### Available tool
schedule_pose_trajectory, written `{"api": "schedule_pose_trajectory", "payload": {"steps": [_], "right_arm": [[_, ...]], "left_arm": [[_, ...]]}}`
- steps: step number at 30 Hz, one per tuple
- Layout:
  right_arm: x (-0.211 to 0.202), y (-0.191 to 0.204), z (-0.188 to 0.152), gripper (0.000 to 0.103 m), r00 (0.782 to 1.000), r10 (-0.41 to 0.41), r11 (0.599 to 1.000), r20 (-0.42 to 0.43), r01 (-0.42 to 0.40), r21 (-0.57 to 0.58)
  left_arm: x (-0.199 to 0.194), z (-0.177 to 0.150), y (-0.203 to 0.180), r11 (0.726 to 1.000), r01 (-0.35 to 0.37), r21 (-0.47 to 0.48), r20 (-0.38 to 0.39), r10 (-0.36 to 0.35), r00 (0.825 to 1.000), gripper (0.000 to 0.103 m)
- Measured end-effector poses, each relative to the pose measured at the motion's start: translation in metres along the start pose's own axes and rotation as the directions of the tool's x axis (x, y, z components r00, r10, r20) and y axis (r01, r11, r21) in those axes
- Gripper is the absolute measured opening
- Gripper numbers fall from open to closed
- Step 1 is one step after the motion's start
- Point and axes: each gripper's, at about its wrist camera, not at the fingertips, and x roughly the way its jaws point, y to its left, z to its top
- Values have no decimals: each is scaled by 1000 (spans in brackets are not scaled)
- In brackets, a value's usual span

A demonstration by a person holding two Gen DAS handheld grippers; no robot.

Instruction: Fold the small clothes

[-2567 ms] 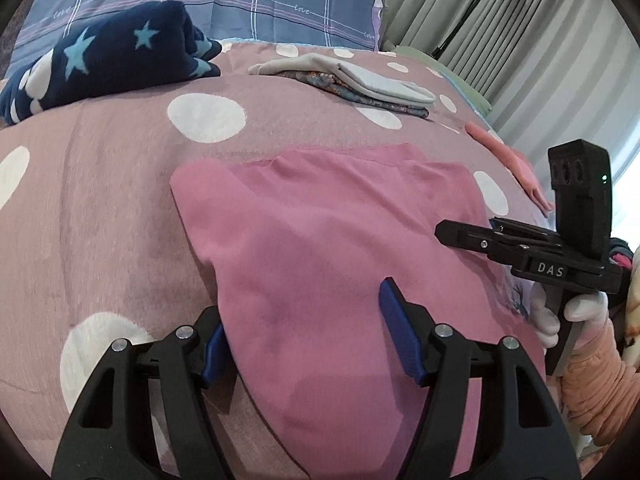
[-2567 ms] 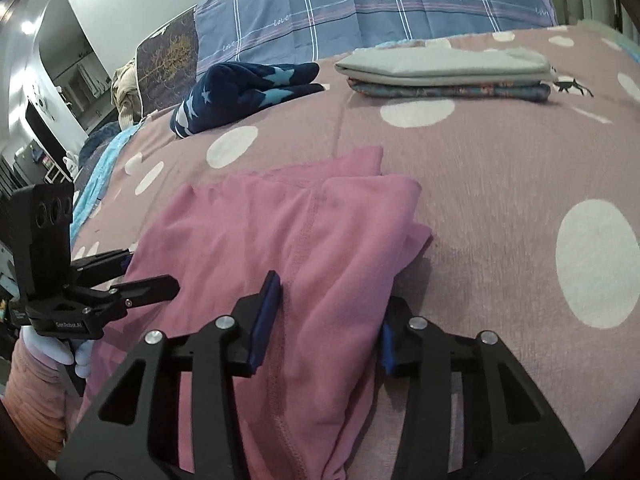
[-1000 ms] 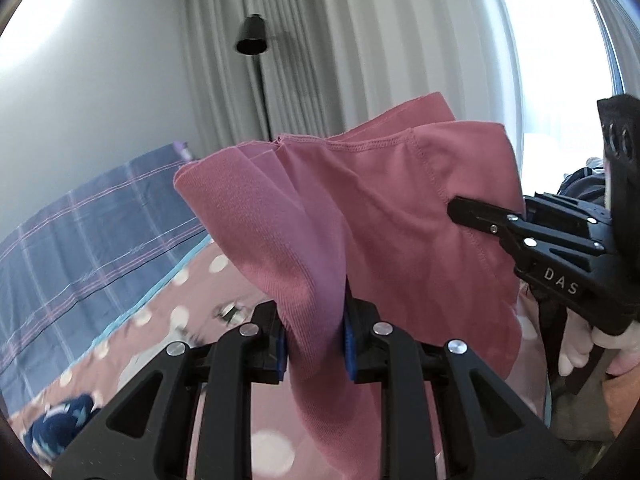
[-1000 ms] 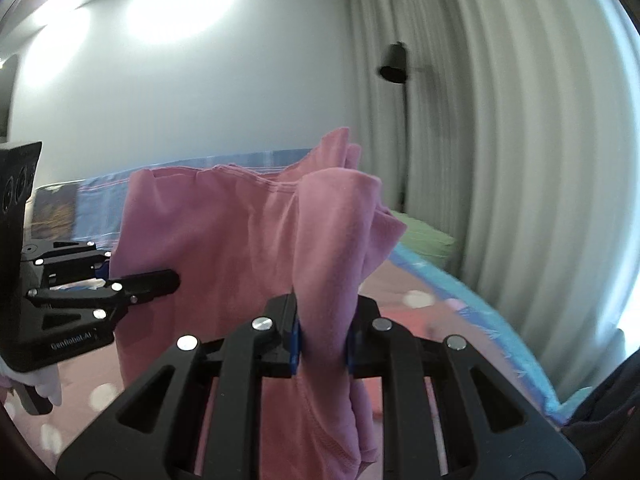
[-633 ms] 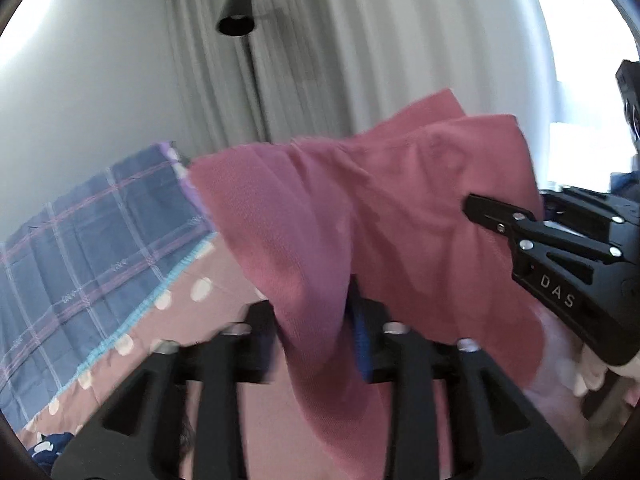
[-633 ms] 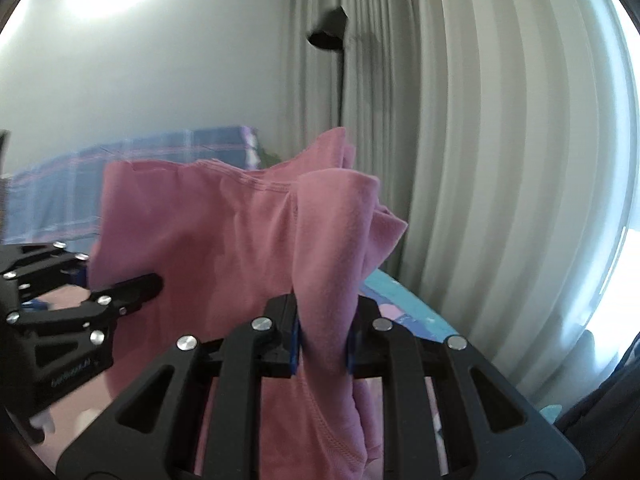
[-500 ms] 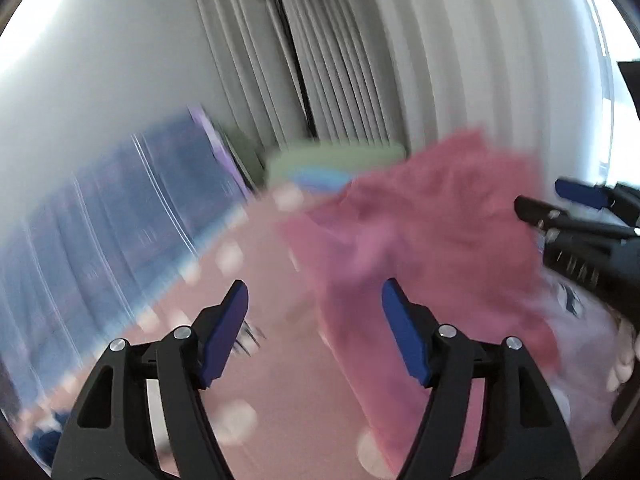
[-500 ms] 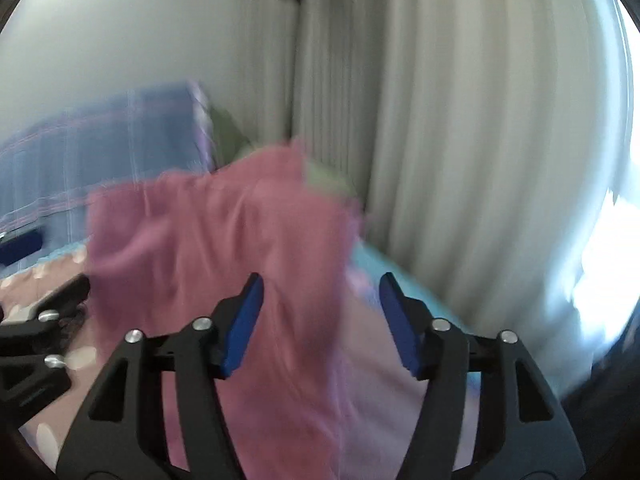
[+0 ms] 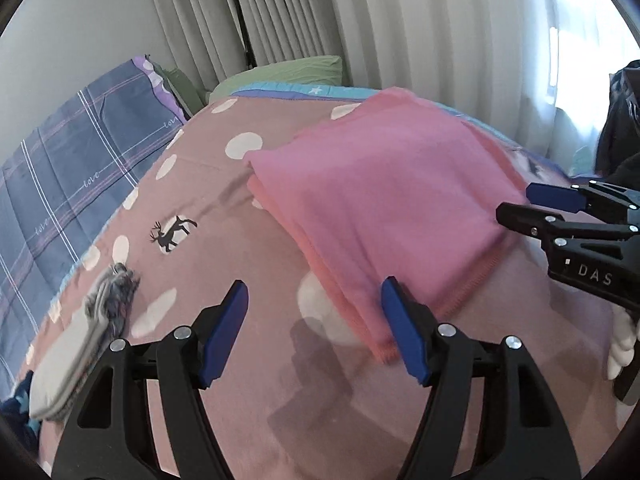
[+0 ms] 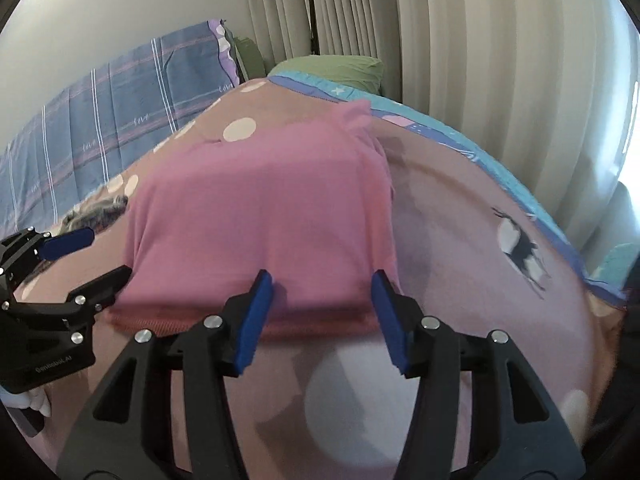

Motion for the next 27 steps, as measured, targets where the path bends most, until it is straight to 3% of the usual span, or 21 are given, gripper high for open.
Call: {"api": "schedule_pose_trajectory", "payload": {"steps": [3,4,6,9,11,15,21,27], "right_arm": [[-49,13,-14,60,998,36,999,42,-35,-20],[-63,16,-19,66,997,45,999,67,-43,-24],[-106,21,-30,80,988,33,999,150,-31,-10],[-162,29,-47,84,959,-7,1000,283,0,23],[-190,36,-51,85,946,9,999,325,-22,36],[-226,46,-54,88,944,73,996,322,-85,24],[-264,64,-72,95,947,66,998,314,-69,-1],[-281,79,-88,95,955,88,996,283,-82,-33]], "left_arm": [[-30,-17,-4,998,61,-26,11,-61,998,70],[-46,-25,-6,997,70,-42,27,-69,997,72],[-71,-38,-8,996,70,-57,64,-66,996,79],[-117,-57,-11,995,50,-83,132,-39,991,88],[-153,-70,-10,992,39,-116,188,-16,982,95],[-208,-85,-6,984,-16,-179,261,63,963,101],[-268,-102,-7,965,-114,-238,302,184,935,101],[-308,-121,-20,964,-107,-244,330,186,925,101]]}}
